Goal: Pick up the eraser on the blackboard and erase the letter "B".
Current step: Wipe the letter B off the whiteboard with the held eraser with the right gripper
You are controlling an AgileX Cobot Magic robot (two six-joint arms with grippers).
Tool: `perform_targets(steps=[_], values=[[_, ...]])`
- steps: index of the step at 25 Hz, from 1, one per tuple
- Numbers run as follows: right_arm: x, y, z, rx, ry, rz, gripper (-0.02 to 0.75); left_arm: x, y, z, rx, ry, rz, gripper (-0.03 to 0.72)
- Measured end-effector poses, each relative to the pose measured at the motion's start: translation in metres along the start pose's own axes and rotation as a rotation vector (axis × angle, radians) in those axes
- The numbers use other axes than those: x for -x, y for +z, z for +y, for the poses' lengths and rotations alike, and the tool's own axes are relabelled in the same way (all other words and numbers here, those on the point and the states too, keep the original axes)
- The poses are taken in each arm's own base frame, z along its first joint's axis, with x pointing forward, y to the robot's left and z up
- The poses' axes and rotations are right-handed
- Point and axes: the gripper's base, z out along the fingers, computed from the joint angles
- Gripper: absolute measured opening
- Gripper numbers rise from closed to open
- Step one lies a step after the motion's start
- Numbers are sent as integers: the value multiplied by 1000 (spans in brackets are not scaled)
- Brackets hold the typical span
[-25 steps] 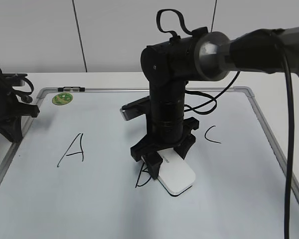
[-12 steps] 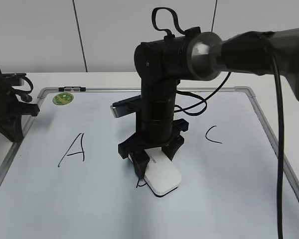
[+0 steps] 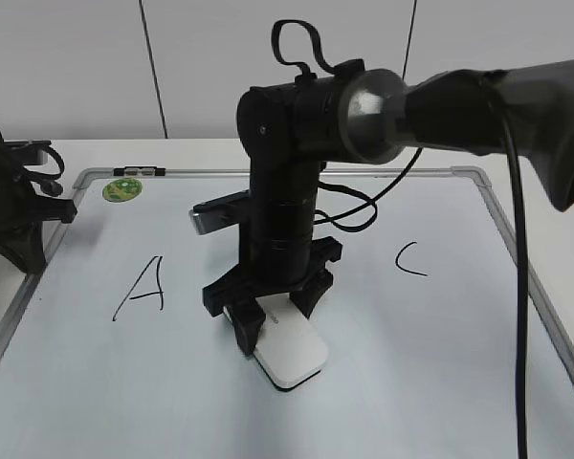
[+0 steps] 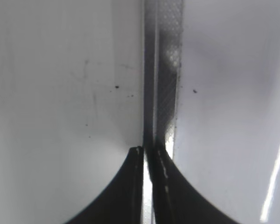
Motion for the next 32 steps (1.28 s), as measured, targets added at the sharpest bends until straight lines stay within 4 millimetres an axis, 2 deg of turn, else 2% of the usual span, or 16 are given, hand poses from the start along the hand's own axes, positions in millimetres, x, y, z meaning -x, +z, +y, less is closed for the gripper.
perform_targets(steps=[5, 12, 23, 27, 32], values=[[0, 1, 5, -36, -10, 1, 519, 0, 0, 0, -1, -1, 0, 16], [0, 1, -1, -173, 41, -7, 519, 1, 0, -4, -22, -11, -10, 15], [0, 0, -3, -183, 61, -8, 519, 1, 0, -3, -22, -11, -9, 15], [0, -1, -11, -184, 91, -12, 519, 1, 0, -3, -20, -9, -9, 15], [1, -5, -32, -182, 146, -17, 519, 1, 0, -3, -20, -9, -9, 15]])
